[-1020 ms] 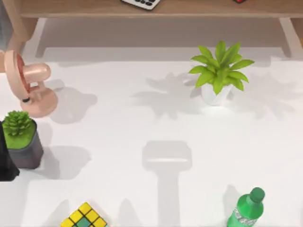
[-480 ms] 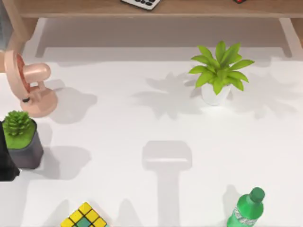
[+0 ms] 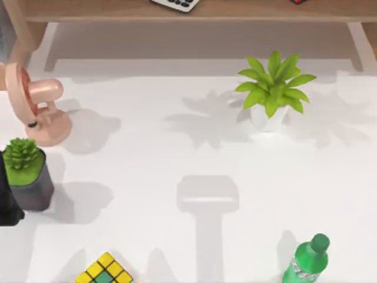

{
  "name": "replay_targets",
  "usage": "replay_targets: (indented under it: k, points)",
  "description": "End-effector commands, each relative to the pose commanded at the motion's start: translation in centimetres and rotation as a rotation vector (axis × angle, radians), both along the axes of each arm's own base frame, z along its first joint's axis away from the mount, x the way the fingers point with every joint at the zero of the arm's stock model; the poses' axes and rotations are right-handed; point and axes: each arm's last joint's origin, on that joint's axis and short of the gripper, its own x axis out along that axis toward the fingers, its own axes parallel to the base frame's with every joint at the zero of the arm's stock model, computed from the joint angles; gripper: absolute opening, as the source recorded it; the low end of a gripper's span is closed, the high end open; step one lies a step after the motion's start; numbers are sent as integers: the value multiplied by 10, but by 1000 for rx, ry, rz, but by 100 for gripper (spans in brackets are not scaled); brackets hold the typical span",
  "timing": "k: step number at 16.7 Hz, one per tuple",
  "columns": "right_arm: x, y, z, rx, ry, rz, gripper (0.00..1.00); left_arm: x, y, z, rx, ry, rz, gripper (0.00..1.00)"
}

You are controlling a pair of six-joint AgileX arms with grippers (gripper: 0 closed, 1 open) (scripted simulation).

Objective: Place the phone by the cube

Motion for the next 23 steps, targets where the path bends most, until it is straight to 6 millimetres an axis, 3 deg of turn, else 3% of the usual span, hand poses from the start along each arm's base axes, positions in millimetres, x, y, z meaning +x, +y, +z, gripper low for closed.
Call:
replay_targets:
  k: [6, 14, 23]
  points:
    - [0, 0, 0, 0, 0, 0, 2, 0, 0, 0, 0, 0, 0, 100]
    - [0, 0, 0, 0, 0, 0, 0, 0, 0, 0, 0, 0, 0, 100]
    - [1, 1, 26, 4, -7, -7, 0, 0, 0, 0, 0, 0, 0, 100]
